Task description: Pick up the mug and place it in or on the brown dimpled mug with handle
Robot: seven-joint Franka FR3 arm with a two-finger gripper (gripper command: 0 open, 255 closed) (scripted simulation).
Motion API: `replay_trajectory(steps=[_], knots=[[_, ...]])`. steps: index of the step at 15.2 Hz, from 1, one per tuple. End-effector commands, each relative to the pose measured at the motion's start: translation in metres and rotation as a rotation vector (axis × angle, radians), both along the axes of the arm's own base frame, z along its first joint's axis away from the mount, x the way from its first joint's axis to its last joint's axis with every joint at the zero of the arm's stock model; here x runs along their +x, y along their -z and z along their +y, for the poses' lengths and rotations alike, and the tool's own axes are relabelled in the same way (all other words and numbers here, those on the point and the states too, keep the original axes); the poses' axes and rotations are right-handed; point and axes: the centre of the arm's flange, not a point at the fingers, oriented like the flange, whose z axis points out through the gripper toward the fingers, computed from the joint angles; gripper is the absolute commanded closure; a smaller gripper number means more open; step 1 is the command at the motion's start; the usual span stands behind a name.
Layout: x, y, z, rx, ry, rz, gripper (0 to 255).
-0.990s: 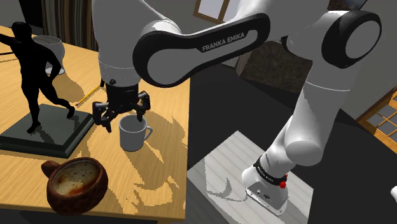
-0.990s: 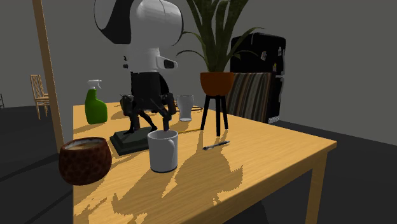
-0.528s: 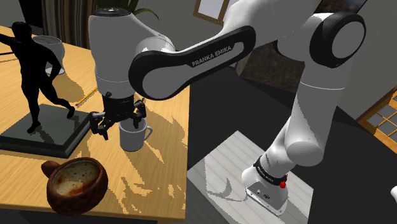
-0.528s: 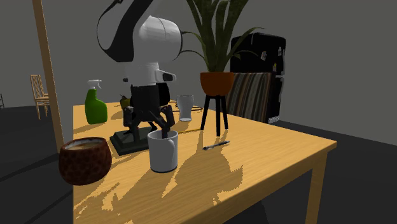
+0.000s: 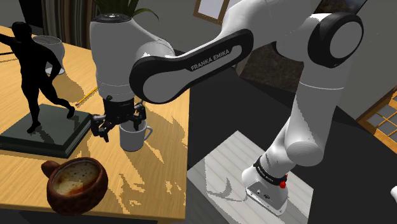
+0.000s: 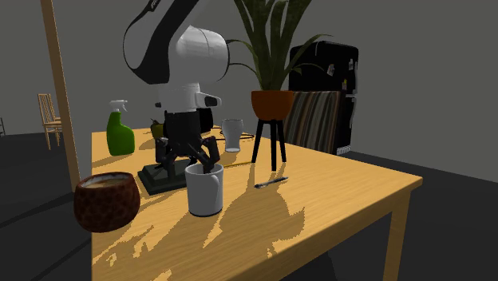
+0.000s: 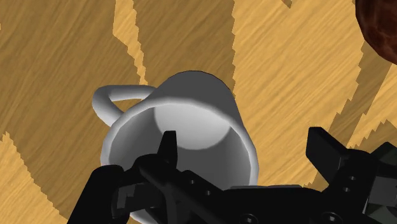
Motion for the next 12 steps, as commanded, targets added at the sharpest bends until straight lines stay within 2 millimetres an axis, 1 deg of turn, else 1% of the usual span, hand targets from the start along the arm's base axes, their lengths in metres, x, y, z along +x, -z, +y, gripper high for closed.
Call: replay_trajectory(steps=[1, 10, 12], knots=[[0.0, 0.0, 0.0, 0.0, 0.0, 0.0, 255], [0.0, 0.0, 0.0, 0.0, 0.0, 0.0, 255], [0.0, -0.01, 0.0, 0.0, 0.0, 0.0, 255]])
